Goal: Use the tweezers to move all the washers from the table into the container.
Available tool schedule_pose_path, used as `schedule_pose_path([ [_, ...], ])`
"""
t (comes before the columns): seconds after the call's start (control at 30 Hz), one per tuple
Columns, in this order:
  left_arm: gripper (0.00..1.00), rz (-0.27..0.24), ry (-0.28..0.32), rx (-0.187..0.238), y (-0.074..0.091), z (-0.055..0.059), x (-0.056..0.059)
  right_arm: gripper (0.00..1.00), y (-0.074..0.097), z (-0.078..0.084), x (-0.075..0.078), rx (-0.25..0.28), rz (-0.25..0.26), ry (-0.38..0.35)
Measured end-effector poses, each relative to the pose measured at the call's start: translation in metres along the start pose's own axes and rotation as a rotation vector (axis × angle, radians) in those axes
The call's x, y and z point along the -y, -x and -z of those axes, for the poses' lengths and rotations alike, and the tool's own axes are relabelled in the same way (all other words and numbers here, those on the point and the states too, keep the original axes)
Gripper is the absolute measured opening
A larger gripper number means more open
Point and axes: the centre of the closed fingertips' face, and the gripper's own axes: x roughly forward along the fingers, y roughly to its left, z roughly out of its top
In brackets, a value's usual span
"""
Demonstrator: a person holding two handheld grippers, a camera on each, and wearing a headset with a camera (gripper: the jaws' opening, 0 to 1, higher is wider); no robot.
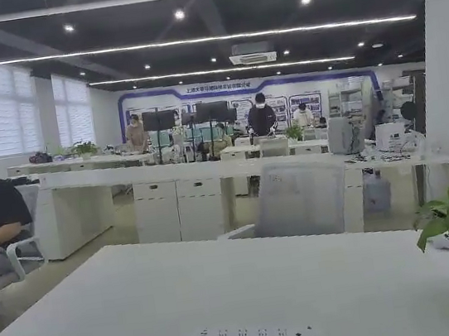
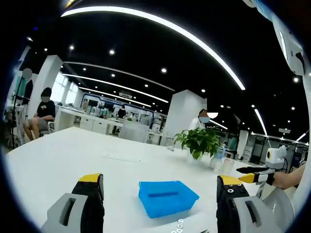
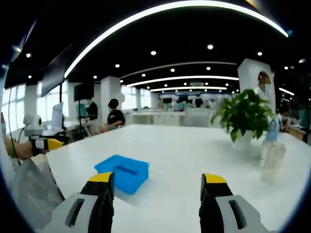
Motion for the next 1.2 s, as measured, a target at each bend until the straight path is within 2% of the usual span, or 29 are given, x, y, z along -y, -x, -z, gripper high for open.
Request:
schedule_pose_path([
  [0.13,0.99,0.0,-0.005,-0.018,-0.001,0.004,-0.001,0.7,0.001,0.006,0.005,-0.033,0.014,0.032],
  [0.37,0.99,-0.015,-0.029,-0.01,0.0,0.001,0.0,0.7,0.001,0.008,0.006,-0.037,0.015,0.031],
  [0.53,0.99,-0.028,-0.026,-0.025,0.0,0.002,-0.001,0.69,0.001,0.009,0.009,-0.04,0.025,0.027],
  [0.87,0.99,-0.019,-0.028,-0.027,-0.001,0.002,0.001,0.65,0.002,0.015,0.01,-0.072,0.02,0.016],
  [0.97,0.99,-0.014,-0.029,-0.035,-0.001,0.004,0.002,0.64,0.003,0.015,0.012,-0.071,0.02,0.016],
  [1.2,0.99,-0.015,-0.025,-0.023,0.0,0.0,0.002,0.63,0.002,0.014,0.009,-0.073,0.009,0.022],
])
